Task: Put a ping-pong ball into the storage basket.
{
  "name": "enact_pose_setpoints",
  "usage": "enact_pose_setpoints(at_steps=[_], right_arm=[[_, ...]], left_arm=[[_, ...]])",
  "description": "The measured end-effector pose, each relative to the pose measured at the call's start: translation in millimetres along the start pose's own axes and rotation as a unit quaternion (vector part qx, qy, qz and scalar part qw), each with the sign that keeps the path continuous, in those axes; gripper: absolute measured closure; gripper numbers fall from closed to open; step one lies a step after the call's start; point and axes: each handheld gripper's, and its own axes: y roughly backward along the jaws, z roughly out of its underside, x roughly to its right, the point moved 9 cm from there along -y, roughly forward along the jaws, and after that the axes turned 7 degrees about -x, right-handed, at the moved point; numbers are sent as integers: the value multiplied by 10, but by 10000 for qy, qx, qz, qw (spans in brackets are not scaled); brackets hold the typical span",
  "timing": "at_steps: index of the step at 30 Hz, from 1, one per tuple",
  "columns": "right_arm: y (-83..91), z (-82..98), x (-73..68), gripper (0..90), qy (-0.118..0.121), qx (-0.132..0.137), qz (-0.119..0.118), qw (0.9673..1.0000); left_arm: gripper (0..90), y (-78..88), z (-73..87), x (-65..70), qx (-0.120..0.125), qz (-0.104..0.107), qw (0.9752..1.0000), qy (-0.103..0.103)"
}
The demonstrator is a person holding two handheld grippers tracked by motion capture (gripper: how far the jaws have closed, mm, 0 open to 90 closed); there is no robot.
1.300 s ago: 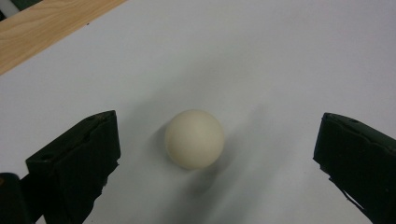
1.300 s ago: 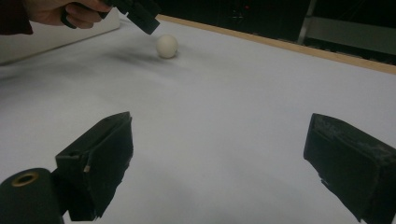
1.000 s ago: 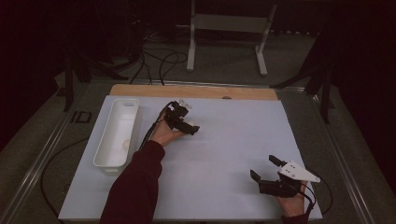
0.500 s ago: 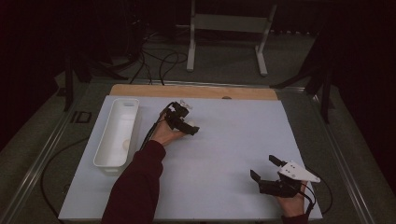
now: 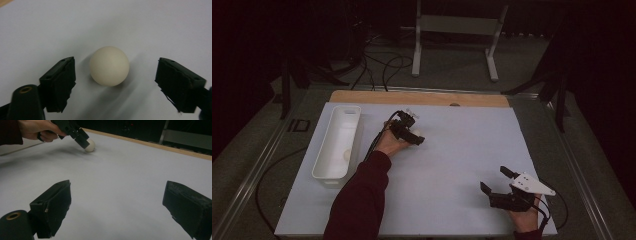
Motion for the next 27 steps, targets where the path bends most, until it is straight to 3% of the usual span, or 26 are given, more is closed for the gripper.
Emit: enact_pose_setpoints(at_steps=[15, 27], right_arm=[[6, -2, -1, 80, -7, 6, 9, 10000], [9, -3, -2, 80, -11, 6, 15, 10000]], left_arm=[[442, -51, -8, -18, 77, 89, 9996, 251], [509, -96, -3, 5, 29, 16, 9997, 221]])
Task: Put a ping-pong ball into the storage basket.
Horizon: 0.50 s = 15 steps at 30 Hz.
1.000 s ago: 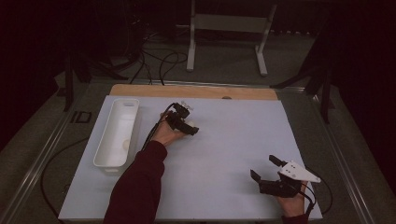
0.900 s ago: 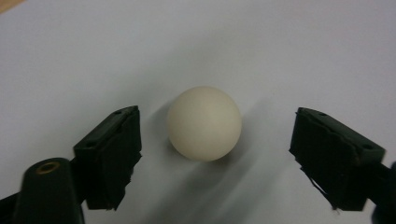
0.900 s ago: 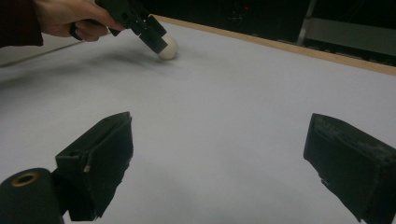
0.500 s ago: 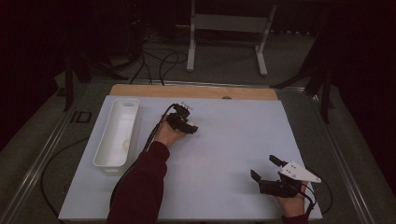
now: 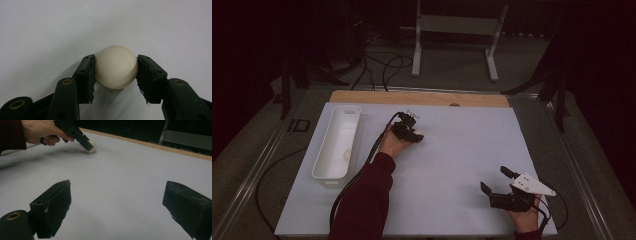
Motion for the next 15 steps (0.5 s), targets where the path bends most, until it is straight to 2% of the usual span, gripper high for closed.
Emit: enact_pose_setpoints(at_steps=[5, 15], right_arm=[[-1, 0, -1, 81, 1, -1, 0, 10000], [-8, 2, -6, 80, 7, -10, -3, 10000]], left_arm=[[510, 16, -1, 0, 23, -8, 10000, -7], [510, 157, -45, -9, 163, -52, 9998, -44]])
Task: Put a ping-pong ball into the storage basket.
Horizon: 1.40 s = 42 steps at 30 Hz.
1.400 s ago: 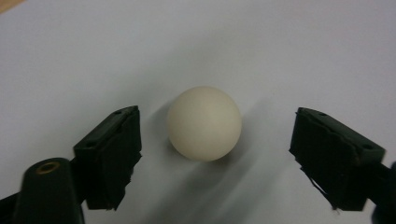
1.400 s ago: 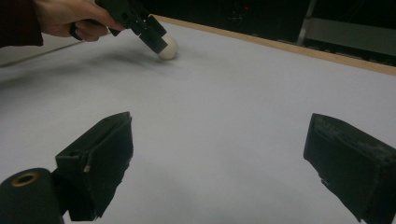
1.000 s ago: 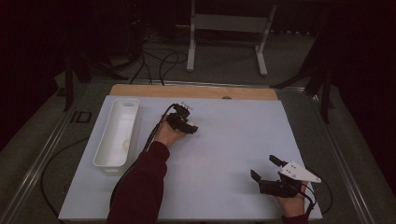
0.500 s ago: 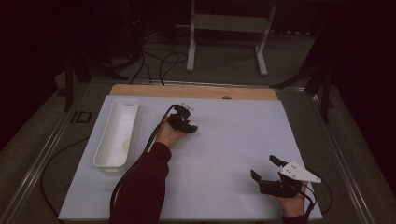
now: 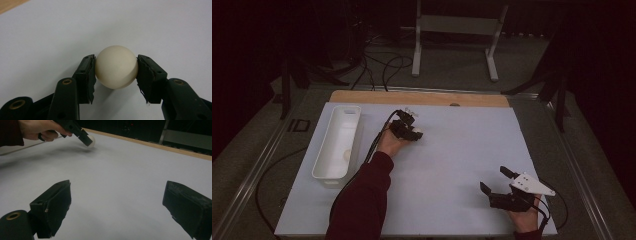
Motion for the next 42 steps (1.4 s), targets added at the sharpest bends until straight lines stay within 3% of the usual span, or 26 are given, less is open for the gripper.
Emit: enact_pose_setpoints(at_steps=[17, 33, 42], right_arm=[[-5, -1, -4, 80, 19, 1, -2, 10000], [-4, -3, -15, 80, 20, -1, -2, 10000], [-10, -4, -25, 80, 24, 0, -11, 10000]], left_arm=[[510, 287, -72, 26, 176, -58, 9998, -65], [510, 557, -72, 5, 138, -158, 9998, -69], [510, 767, -100, -15, 238, -169, 9996, -37]])
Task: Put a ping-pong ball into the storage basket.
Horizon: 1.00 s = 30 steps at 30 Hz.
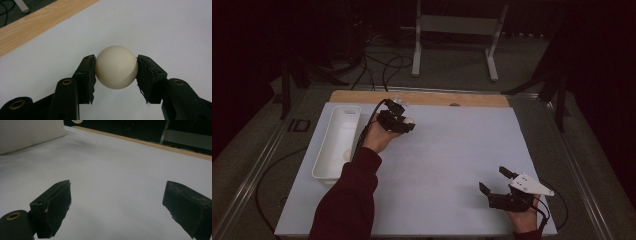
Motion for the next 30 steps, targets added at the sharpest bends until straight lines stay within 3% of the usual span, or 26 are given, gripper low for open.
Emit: enact_pose_setpoints(at_steps=[30], right_arm=[[-11, 7, -10, 81, 6, -25, -7, 10000]], left_arm=[[510, 429, 66, -3, 29, 23, 9999, -144]])
